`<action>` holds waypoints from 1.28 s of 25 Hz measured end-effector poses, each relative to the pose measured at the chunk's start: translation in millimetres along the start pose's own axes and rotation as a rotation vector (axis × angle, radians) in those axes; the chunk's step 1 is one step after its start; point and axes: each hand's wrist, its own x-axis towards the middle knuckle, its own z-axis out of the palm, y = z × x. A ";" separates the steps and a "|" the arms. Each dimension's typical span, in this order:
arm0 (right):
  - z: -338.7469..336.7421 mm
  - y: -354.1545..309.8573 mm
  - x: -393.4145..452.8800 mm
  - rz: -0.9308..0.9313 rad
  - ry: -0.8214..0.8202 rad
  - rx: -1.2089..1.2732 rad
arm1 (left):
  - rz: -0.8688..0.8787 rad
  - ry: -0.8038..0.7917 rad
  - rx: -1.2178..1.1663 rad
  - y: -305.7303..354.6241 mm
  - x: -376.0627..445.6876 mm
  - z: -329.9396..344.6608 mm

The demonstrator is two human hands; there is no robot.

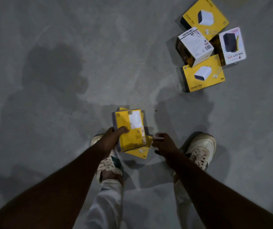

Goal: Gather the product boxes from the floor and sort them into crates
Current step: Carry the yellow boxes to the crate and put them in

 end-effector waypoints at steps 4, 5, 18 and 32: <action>14.1 29.7 16.5 -0.030 0.129 -0.152 | -0.163 -0.043 -0.279 -33.1 -0.4 -19.5; 19.8 34.1 21.1 -0.038 0.099 -0.165 | -0.178 -0.072 -0.300 -37.6 2.5 -17.9; -19.8 -40.5 14.6 -0.317 0.074 0.287 | -0.025 -0.183 -0.221 29.7 12.8 24.3; -69.3 -242.0 -152.4 -0.378 -0.305 0.146 | 0.322 -0.116 -0.129 189.3 -133.5 96.5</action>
